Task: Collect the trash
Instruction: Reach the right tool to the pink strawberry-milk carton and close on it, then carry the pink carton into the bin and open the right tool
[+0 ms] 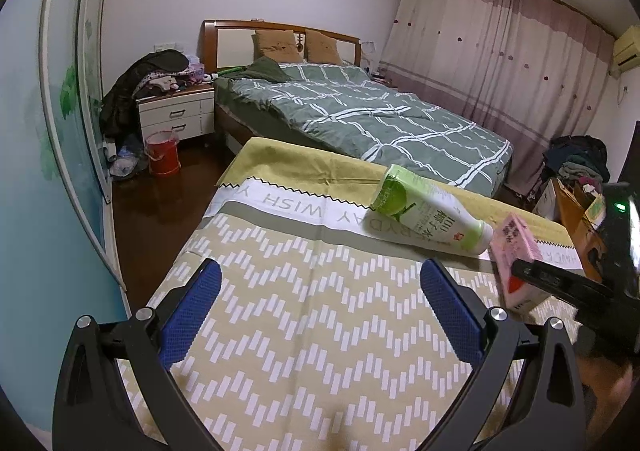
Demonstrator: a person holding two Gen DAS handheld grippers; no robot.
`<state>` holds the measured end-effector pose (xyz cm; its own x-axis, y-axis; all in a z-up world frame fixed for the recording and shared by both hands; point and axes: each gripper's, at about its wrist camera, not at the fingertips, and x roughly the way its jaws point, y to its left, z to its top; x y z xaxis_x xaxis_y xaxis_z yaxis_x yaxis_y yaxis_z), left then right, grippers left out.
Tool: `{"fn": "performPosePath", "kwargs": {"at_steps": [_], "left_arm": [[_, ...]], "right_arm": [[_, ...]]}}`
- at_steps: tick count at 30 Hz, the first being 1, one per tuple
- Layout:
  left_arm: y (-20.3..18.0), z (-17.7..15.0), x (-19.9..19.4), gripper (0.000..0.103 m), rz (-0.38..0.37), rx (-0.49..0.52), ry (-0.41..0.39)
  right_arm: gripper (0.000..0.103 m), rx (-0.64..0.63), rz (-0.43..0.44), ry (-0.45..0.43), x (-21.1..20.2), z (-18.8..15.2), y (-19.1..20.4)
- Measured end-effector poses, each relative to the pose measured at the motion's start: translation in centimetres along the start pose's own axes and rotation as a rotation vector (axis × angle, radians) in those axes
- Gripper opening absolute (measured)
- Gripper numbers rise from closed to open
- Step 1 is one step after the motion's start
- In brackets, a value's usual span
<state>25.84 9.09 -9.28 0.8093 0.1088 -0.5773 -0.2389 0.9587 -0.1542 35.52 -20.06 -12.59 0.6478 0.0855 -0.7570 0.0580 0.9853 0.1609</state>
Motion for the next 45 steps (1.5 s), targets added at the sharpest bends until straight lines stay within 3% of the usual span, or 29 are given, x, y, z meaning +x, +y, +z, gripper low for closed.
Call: {"fn": "performPosePath", "kwargs": {"at_steps": [6,11,14,20,26,29,31,32,36,45], "left_arm": [[-0.6,-0.2,-0.1,0.098,-0.014,0.027,-0.001],[-1.1,-0.3,0.0,0.098,-0.026,0.049,0.008],[-1.5,-0.5,0.2,0.098,-0.046,0.063,0.023],[-3.2,-0.3,0.1,0.098,-0.113,0.120,0.056],[-4.8,1.1,-0.5,0.098,-0.151,0.190,0.074],[-5.2,2.1,-0.1,0.098,-0.187,0.221,0.101],[-5.4,2.7,0.2,0.098,-0.197,0.240,0.103],[-5.5,2.9,0.4,0.098,-0.202,0.253,0.099],[-5.9,4.0,2.3,0.098,-0.220,0.323,0.099],[-6.0,6.8,10.4,0.098,-0.324,0.355,0.188]], "right_arm": [[0.038,-0.005,0.054,-0.061,-4.6,-1.7,-3.6],[0.038,0.037,0.012,-0.154,-9.6,-3.2,-8.7],[0.038,0.095,-0.059,-0.180,-11.7,-4.0,-13.5],[0.038,0.198,-0.330,-0.198,-14.4,-6.1,-24.1],[0.039,0.275,-0.438,-0.120,-13.7,-8.6,-31.7],[0.042,0.297,-0.442,-0.068,-12.5,-9.1,-33.5],[0.056,0.309,-0.456,-0.084,-12.5,-8.9,-34.0],[0.057,0.297,-0.478,-0.097,-12.6,-8.9,-33.9],[0.057,0.279,-0.478,-0.114,-12.9,-8.7,-33.8],[0.060,0.262,-0.484,-0.121,-12.7,-8.0,-32.3]]}}
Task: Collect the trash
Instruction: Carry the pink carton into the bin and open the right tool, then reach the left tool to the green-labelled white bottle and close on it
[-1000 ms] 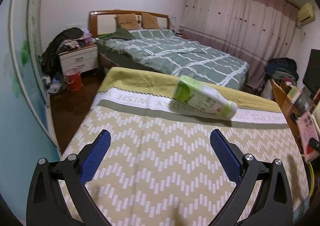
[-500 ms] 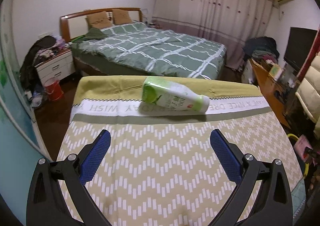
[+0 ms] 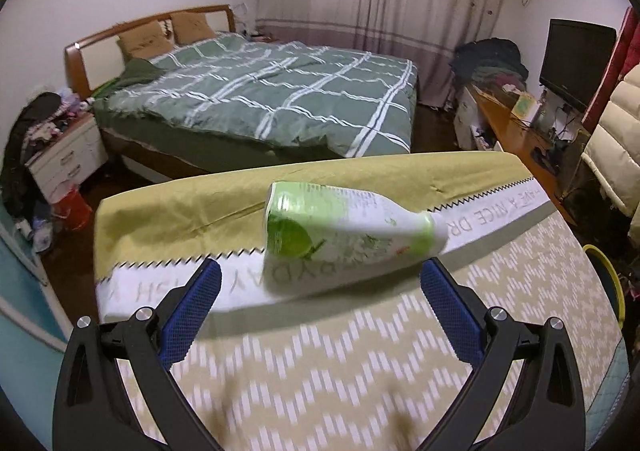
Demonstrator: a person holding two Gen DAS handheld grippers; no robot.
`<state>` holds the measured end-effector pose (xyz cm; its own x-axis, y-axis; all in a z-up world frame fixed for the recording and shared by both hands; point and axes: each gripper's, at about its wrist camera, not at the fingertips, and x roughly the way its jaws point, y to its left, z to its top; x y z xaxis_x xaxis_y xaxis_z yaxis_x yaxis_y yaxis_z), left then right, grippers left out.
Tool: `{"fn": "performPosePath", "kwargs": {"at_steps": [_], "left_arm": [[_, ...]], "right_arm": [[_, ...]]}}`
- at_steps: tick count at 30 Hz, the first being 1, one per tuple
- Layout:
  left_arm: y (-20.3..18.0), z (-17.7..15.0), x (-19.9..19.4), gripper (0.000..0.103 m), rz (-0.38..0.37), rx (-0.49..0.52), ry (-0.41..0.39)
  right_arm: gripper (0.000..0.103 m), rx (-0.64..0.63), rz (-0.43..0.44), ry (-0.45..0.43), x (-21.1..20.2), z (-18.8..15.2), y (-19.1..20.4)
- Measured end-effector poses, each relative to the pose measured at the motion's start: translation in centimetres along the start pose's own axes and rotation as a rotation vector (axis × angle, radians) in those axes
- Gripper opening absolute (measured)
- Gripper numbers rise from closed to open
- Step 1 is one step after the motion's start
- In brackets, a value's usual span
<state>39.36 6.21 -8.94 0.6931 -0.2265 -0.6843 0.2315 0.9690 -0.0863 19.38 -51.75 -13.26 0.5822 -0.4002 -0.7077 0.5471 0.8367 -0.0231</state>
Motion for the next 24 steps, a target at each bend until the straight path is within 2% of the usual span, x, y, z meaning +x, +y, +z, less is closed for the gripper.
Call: {"fn": "performPosePath", "kwargs": {"at_steps": [8,14,20,23,24], "left_arm": [[2.0,1.5,4.4,0.098,-0.111,-0.025,0.038],[1.2,2.0,5.9,0.098,-0.199,0.020,0.064],[-1.3,0.4,4.2,0.098,-0.305,0.048,0.103],[-4.7,-1.0,2.3,0.098,-0.375,0.116,0.136],[-6.7,-1.5,1.3,0.098,-0.403,0.174,0.141]], "right_arm": [[0.063,-0.023,-0.012,-0.007,-0.2,0.3,1.3],[0.066,-0.024,-0.017,-0.006,-0.3,0.2,1.4],[0.066,-0.022,-0.004,-0.010,-0.6,0.1,1.5],[0.066,-0.020,0.005,-0.011,-0.6,0.0,1.4],[0.066,-0.019,0.008,-0.011,-0.6,0.0,1.4]]}}
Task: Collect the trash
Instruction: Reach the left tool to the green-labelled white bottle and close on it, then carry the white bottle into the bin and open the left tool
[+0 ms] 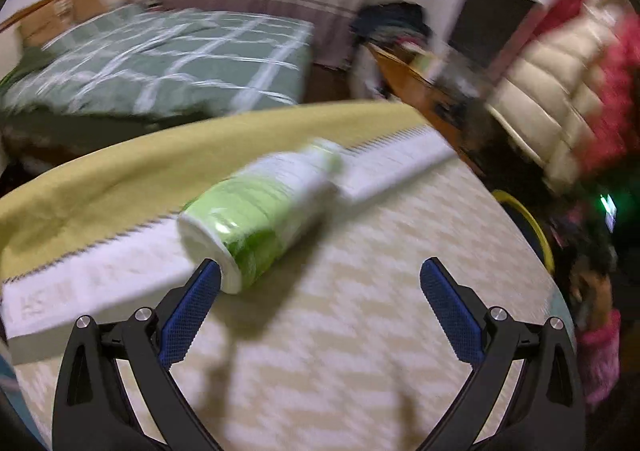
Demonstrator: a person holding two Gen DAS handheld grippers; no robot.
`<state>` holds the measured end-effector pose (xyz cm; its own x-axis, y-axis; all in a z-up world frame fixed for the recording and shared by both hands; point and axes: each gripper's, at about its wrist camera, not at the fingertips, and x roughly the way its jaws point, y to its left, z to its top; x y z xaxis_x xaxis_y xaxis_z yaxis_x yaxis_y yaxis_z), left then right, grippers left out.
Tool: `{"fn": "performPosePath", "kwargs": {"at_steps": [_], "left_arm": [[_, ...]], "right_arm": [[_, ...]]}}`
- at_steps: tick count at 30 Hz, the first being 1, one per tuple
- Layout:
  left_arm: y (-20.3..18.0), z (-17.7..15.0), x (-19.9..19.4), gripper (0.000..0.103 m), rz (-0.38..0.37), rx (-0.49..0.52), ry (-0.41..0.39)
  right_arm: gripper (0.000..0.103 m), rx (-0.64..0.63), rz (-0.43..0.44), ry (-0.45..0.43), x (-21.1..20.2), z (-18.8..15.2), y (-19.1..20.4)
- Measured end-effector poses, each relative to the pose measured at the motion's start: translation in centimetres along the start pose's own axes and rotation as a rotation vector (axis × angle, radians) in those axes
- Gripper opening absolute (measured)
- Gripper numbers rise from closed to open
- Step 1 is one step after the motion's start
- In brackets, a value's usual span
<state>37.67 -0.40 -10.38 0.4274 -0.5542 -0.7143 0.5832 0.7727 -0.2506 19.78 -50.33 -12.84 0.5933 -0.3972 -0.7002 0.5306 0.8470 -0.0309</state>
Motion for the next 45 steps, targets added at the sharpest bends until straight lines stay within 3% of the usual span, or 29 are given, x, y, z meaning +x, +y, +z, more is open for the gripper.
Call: {"fn": "performPosePath", "kwargs": {"at_steps": [2,5,9,13,17,25,32,36,45], "left_arm": [[-2.7,-0.3,-0.1,0.098,0.012,0.079,0.017],[-5.7,0.0,-0.4,0.098,0.101,0.185,0.030],[-4.6,2.6,0.0,0.098,0.187,0.119,0.032],[-3.6,4.6,2.2,0.098,0.161,0.037,0.078],[-4.5,5.5,4.2,0.098,0.189,0.044,0.123],[-4.3,6.6,8.5,0.098,0.317,0.040,0.253],[-3.7,6.3,9.9,0.075,0.349,0.033,0.316],[-3.5,6.1,10.2,0.051,0.355,0.007,0.331],[-7.6,5.6,8.4,0.051,0.367,0.043,0.263]], "right_arm": [[0.066,0.003,0.008,-0.001,-0.1,0.0,-0.1],[0.066,0.010,0.017,-0.005,-0.3,-0.1,-0.5],[0.067,0.022,0.021,-0.007,-0.3,-0.1,-1.1],[0.067,0.036,0.025,0.008,0.1,-0.3,-1.6],[0.067,0.044,0.027,0.012,0.4,-0.2,-2.1],[0.067,0.055,0.050,0.011,0.6,-0.3,-2.6],[0.067,0.067,0.070,0.012,0.6,-0.4,-3.2],[0.067,0.074,0.084,0.008,0.4,-0.5,-3.7],[0.067,0.101,0.106,0.003,-0.2,-1.2,-5.9]]}}
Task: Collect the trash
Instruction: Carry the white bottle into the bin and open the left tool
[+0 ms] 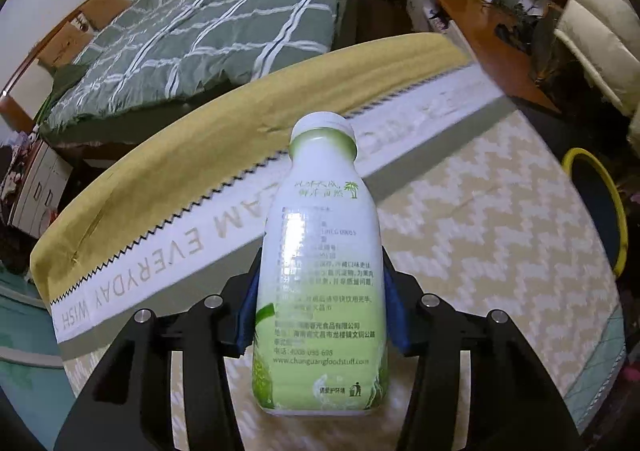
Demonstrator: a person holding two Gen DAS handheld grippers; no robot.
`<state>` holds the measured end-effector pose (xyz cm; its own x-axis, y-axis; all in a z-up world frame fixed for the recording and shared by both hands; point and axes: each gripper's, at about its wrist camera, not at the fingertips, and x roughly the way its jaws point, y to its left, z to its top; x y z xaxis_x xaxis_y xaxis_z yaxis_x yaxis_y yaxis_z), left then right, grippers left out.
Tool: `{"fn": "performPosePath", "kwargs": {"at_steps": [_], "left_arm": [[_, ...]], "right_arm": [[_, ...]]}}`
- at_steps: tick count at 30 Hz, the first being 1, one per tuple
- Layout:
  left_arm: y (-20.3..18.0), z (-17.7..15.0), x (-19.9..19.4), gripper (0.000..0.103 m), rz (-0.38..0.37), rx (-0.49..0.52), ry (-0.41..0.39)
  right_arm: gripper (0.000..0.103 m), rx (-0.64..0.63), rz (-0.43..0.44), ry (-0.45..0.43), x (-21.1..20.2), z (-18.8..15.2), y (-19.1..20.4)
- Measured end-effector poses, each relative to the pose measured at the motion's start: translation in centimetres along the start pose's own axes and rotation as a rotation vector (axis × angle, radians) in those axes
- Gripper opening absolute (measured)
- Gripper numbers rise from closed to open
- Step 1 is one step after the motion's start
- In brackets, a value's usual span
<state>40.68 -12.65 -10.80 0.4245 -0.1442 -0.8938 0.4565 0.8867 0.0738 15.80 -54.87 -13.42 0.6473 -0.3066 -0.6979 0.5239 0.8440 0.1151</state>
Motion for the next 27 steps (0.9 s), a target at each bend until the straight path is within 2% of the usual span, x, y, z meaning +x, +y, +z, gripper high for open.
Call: {"fn": "performPosePath", "kwargs": {"at_steps": [5,9,17,24,27], "left_arm": [[-4.8,-0.4,-2.2,0.051,-0.013,0.062,-0.032],[-10.5,-0.2,-3.9,0.051,-0.038,0.136,-0.061],[-24.4,0.6,-5.4,0.051,-0.183,0.301,-0.083],[-36.2,1.7,-2.9,0.051,-0.288,0.401,-0.045],[-38.8,1.9,-0.9,0.051,-0.290,0.421,-0.038]], "right_arm": [[0.067,0.020,0.026,-0.004,-0.6,-0.4,-1.6],[0.067,0.025,0.035,-0.020,-1.5,-0.6,-2.6],[0.067,0.053,0.012,-0.063,-4.3,-0.9,-7.1],[0.067,0.078,-0.035,-0.089,-6.7,-1.5,-10.9],[0.067,0.080,-0.041,-0.088,-7.1,-1.6,-11.6]]}}
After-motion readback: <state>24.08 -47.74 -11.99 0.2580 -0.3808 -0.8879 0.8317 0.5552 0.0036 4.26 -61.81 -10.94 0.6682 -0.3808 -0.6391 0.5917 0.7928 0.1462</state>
